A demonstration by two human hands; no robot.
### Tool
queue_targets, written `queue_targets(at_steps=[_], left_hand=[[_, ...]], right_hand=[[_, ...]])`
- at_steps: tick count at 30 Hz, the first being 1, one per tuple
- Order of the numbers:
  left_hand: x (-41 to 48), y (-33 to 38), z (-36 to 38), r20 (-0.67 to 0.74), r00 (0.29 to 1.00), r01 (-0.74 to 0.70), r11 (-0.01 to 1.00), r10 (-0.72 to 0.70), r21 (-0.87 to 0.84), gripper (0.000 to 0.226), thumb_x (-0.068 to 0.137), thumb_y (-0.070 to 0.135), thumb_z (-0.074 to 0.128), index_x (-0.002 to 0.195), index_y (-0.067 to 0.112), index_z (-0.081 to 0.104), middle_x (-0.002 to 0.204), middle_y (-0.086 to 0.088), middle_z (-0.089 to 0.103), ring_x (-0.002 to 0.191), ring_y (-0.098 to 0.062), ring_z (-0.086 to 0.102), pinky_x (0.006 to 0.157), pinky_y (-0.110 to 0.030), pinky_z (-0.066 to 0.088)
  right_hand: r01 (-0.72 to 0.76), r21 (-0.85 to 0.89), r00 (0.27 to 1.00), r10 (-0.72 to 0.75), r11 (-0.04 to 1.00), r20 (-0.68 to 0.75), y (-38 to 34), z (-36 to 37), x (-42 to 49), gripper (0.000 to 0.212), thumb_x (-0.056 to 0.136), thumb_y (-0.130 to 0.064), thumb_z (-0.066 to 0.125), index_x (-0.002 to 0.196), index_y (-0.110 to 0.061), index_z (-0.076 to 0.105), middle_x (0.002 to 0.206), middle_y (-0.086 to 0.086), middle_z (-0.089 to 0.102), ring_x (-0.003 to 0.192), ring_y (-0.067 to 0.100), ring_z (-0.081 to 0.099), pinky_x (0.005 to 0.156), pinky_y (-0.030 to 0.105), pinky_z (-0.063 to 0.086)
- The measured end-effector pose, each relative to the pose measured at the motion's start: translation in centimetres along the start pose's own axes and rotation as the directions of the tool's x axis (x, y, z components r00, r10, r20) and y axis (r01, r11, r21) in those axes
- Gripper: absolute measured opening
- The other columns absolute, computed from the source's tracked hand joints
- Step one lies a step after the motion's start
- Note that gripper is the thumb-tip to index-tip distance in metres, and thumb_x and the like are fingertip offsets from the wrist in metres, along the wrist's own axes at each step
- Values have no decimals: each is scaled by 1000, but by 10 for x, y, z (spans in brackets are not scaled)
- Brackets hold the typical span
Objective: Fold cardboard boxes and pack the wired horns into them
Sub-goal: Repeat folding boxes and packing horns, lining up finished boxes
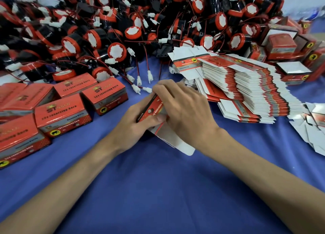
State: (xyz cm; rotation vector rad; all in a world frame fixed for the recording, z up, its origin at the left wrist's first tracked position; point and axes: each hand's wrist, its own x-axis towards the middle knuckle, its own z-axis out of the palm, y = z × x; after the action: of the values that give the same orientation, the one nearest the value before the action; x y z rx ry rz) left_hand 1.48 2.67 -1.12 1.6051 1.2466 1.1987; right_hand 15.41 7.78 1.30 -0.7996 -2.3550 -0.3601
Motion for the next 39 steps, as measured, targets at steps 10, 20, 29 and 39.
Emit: queue_targets(at_steps=[10,20,29,39], left_hand=[[10,-11,-13,-365,918,-14,910,-152,-414,74,102,9,40,154,32,-7,134,11,58,123,-6,55,106,-30,43],[10,-12,-9,-446,891,13,986,-87,-168,60,72,49,64,127,37,45,124,9,58,114,-3,57,90,-21,48],[13,-15,-10,-687,724,62,998,-54,-12,35,92,6,51,109,38,49,101,23,61,87,14,57,74,-11,45],[15,-18,-12,-791,611,171,971,28,166,40,89,9,54,128,14,44,124,1,47,113,-10,47,98,-26,42]], right_hand=[[-55,195,997,65,979,-42,-7,7,-6,51,82,-38,59,119,-4,62,120,11,61,111,27,58,102,59,32],[107,216,989,-127,970,78,3,17,-8,57,66,-6,69,122,-3,59,108,5,67,105,26,62,113,58,21],[-283,907,823,565,313,62,23,44,38,17,85,2,47,96,-7,57,103,10,52,90,11,50,82,23,47],[-290,156,875,196,944,443,31,113,93,33,95,-17,47,61,-16,44,88,17,58,92,39,53,70,31,22]])
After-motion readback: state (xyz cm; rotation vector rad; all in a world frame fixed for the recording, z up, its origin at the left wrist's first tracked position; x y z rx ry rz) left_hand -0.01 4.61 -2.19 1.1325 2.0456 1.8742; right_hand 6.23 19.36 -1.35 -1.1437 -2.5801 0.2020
